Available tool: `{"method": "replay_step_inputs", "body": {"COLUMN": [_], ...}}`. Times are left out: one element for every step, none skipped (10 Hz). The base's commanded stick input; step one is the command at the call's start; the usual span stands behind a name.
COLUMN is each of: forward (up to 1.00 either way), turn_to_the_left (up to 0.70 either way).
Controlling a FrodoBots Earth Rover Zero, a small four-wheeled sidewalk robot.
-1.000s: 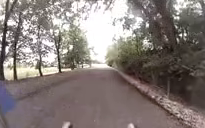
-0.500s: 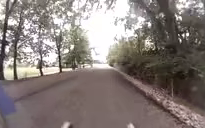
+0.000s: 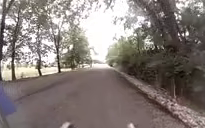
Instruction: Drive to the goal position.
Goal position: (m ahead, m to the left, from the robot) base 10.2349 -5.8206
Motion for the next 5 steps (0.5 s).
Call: {"method": "replay_step_inputs", "body": {"forward": [0.45,0.45,0.45,0.45,0.45], "turn_to_the_left": [0.0,0.0,0.0,-0.26,-0.26]}}
